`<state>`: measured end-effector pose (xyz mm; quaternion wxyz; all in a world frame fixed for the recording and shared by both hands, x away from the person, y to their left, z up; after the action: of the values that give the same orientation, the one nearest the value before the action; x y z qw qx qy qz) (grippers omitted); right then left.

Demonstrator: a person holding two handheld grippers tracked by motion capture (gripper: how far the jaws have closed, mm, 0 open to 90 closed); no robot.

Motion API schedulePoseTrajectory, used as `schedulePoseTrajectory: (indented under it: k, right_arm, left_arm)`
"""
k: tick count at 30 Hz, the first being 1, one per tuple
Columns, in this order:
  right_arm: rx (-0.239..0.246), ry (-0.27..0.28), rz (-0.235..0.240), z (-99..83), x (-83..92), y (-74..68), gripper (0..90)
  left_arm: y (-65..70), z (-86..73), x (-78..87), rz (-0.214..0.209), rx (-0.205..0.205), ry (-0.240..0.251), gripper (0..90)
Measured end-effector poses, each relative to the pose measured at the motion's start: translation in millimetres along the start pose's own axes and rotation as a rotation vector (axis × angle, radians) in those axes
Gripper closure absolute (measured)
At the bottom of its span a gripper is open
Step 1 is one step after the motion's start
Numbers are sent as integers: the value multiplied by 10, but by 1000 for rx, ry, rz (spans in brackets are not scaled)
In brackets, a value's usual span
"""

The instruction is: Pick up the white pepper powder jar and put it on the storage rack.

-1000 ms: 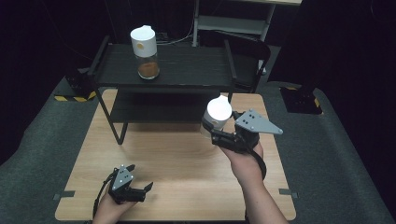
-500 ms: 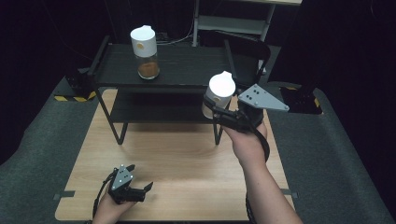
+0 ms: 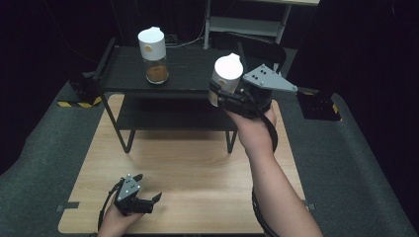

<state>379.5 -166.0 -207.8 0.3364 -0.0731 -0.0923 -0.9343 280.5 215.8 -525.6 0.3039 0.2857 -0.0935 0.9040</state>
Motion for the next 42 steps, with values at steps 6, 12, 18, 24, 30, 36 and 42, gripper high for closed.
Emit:
schedulePoseTrajectory:
  k: [6, 12, 18, 24, 30, 36, 42]
  right_arm:
    - [-21, -1, -21, 81, -135, 44, 300]
    - [-30, -17, -49, 170, -293, 103, 300]
    - [-52, -28, -64, 231, -467, 144, 300]
    - [-56, -44, -86, 254, -581, 164, 300]
    - [-71, -52, -95, 235, -642, 198, 300]
    - [-74, -51, -94, 211, -689, 214, 299]
    - [-69, -50, -95, 216, -749, 213, 298]
  left_arm:
    - [-7, -5, 3, -4, 6, 4, 9]
    - [-14, -6, 5, -8, 9, 5, 10]
    - [-25, -10, 8, -15, 14, 11, 9]
    - [-37, -13, 11, -19, 17, 14, 10]
    - [-41, -14, 12, -21, 21, 15, 9]
    - [-43, -16, 12, -23, 26, 17, 9]
    - [-47, -17, 11, -25, 25, 18, 9]
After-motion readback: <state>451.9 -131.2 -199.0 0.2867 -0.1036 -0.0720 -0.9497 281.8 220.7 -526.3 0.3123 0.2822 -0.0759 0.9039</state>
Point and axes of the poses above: each handheld gripper's, and its own axes: x roughly backward along the jaws, z roughly out of its top, y roughly to its right, the point moved 10 cm from there along -x, roughly forward along the jaws, and after that the axes turned 9 degrees about -y, right-handed, at the moved point
